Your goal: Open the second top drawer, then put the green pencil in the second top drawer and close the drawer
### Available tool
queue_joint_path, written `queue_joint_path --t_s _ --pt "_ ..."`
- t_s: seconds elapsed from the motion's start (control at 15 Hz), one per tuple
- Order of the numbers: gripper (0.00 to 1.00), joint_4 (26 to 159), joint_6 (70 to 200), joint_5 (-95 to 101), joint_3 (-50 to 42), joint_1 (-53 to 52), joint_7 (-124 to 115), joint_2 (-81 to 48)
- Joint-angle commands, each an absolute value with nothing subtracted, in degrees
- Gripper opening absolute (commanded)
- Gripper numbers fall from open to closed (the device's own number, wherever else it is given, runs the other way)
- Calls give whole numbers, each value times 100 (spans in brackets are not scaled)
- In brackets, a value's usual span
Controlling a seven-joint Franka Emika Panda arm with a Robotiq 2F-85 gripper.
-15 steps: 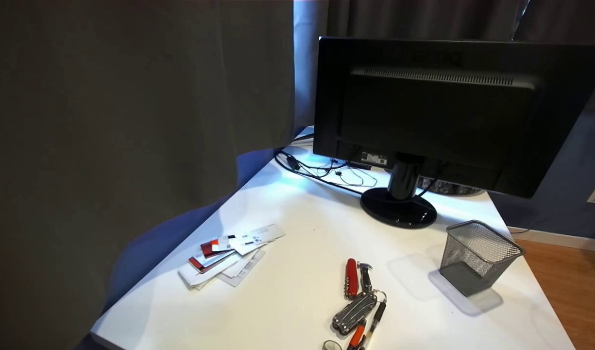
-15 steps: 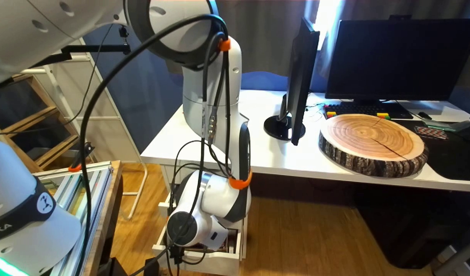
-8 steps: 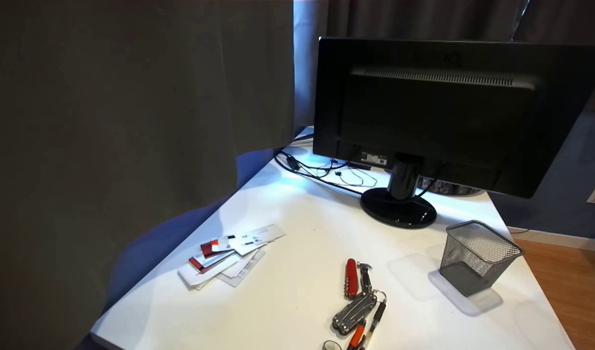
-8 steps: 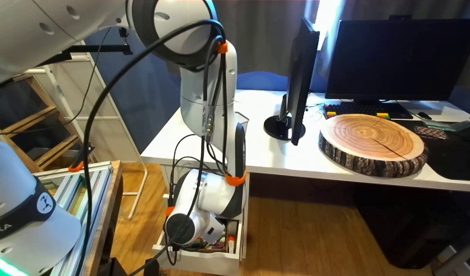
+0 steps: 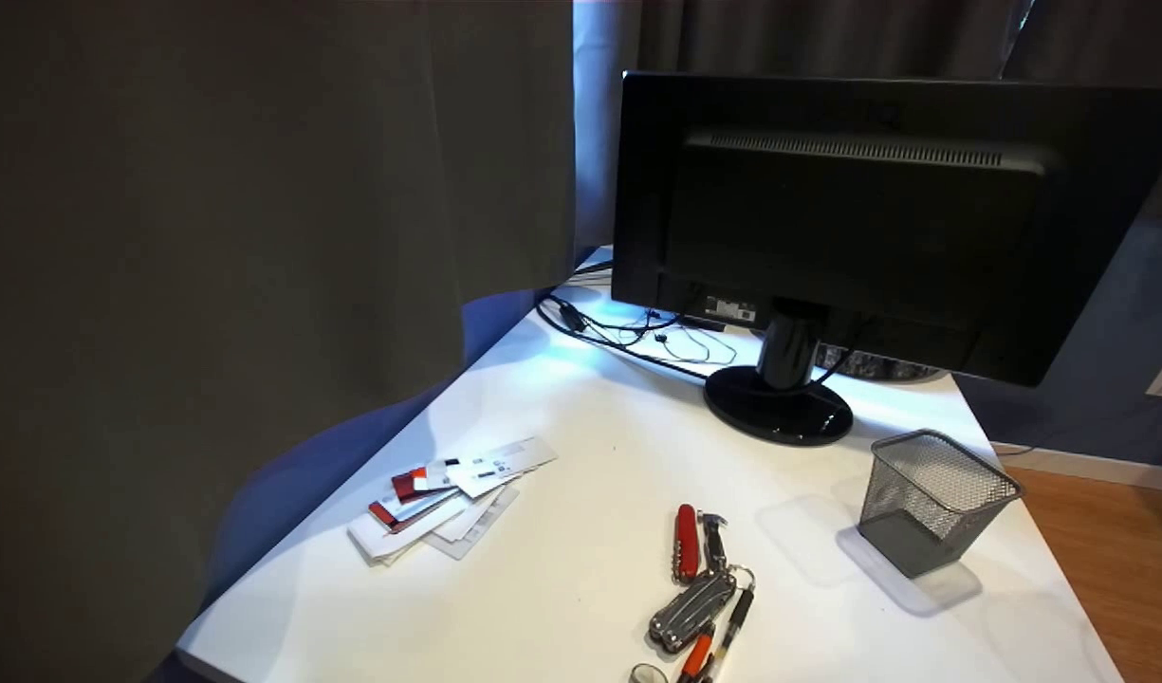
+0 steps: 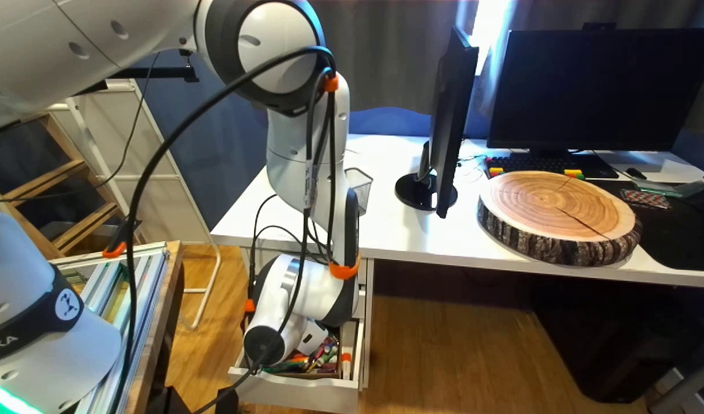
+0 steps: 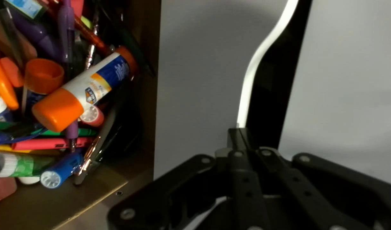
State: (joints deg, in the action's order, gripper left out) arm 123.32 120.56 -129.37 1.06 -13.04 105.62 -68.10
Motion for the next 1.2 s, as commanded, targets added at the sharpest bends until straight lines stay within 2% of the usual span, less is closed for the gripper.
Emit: queue_joint_path --t_s 0.0,0.8,1.13 --pt "3 12173 11732 -12816 140 -1436 10253 -6989" --pt "3 12016 11676 -12859 163 -1521 10127 -7079" --pt "4 12413 11759 -12670 -64 -1455 10047 -6717"
